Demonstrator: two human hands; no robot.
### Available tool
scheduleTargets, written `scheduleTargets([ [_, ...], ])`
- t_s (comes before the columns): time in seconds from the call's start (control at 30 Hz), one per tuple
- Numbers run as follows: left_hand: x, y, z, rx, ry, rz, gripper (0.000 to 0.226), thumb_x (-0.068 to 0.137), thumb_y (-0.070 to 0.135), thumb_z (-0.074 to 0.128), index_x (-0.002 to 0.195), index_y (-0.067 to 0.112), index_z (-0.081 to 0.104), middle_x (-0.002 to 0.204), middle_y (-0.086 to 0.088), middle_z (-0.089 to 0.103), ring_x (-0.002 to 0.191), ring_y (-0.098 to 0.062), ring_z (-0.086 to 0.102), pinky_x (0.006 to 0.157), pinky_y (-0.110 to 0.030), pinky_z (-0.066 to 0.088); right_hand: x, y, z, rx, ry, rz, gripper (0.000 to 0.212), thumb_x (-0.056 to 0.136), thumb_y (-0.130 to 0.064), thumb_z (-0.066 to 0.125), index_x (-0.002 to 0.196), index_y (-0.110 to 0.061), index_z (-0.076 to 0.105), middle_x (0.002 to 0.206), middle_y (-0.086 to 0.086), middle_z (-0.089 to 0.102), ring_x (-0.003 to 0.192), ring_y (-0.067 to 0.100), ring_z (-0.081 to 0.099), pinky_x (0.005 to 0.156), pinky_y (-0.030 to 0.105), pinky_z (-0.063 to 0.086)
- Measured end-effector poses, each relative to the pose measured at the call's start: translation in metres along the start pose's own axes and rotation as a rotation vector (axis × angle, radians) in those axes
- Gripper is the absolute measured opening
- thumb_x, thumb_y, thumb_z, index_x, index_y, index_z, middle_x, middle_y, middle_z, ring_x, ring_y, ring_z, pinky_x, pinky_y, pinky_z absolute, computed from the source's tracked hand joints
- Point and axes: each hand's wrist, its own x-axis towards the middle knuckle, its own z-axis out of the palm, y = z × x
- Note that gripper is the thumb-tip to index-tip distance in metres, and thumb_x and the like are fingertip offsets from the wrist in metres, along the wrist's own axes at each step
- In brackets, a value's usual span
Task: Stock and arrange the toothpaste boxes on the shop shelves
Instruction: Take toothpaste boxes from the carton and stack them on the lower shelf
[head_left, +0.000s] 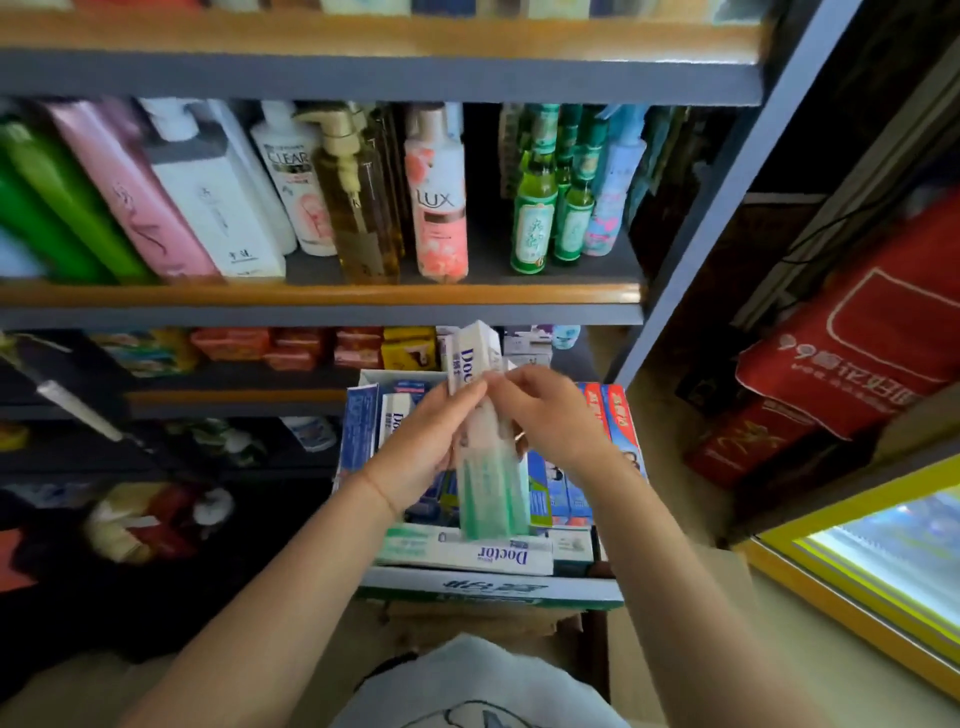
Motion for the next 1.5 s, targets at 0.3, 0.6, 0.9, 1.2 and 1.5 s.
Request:
scheduleTargets([
  [0.3, 0.013, -0.008, -0.048, 0.089, 0.167, -0.131, 0.015, 0.092, 0.032, 0.063, 0.094, 0.018, 0.062, 0.067, -0.001, 0.061, 0.061, -0.019, 0.060, 0.067, -0.034, 0.049, 0.015, 0.052, 0.024, -0.636, 0.030, 0.332, 0.058, 0.092, -0.058, 0.053, 0.124, -0.010, 0.046, 0.114, 0.008, 0.062, 0.101, 0.028, 0.063, 0.078, 0.039, 0.053],
  [0.6, 0.016, -0.011, -0.054, 0.048, 0.169, -0.228, 0.034, 0.092, 0.044, 0.060, 0.107, 0.013, 0.061, 0.080, -0.011, 0.063, 0.068, -0.025, 0.068, 0.071, -0.036, 0.054, 0.008, 0.057, 0.033, -0.539, 0.112, 0.356, 0.054, 0.087, -0.051, 0.063, 0.119, -0.011, 0.046, 0.109, 0.004, 0.062, 0.097, 0.026, 0.065, 0.074, 0.038, 0.057],
  [0.9, 0.045, -0.014, -0.027, 0.622, 0.252, -0.088, 0.045, 0.078, 0.063, 0.063, 0.086, 0.020, 0.074, 0.079, 0.003, 0.074, 0.075, -0.019, 0.070, 0.068, -0.033, 0.061, -0.001, 0.052, 0.021, -0.400, 0.081, 0.248, 0.035, 0.096, -0.041, 0.055, 0.112, -0.010, 0.054, 0.098, 0.001, 0.059, 0.079, 0.014, 0.053, 0.062, 0.027, 0.041],
  [1.2, 0.031, -0.013, -0.050, 0.892, 0.207, 0.002, 0.047, 0.101, 0.044, 0.047, 0.077, 0.010, 0.068, 0.077, -0.006, 0.066, 0.080, -0.020, 0.062, 0.072, -0.034, 0.044, 0.001, 0.046, 0.037, -0.628, 0.170, 0.205, 0.061, 0.094, -0.058, 0.044, 0.136, -0.012, 0.042, 0.134, 0.010, 0.045, 0.122, 0.030, 0.043, 0.098, 0.044, 0.043],
  [1.5, 0.021, -0.050, -0.152, 0.854, 0.455, -0.121, 0.048, 0.084, 0.030, 0.073, 0.126, 0.019, 0.057, 0.127, -0.007, 0.057, 0.113, -0.025, 0.057, 0.094, -0.033, 0.046, 0.026, 0.008, 0.112, -0.878, 0.023, -0.459, 0.038, 0.088, -0.038, 0.056, 0.115, -0.013, 0.067, 0.123, 0.010, 0.057, 0.119, 0.032, 0.049, 0.104, 0.048, 0.037],
])
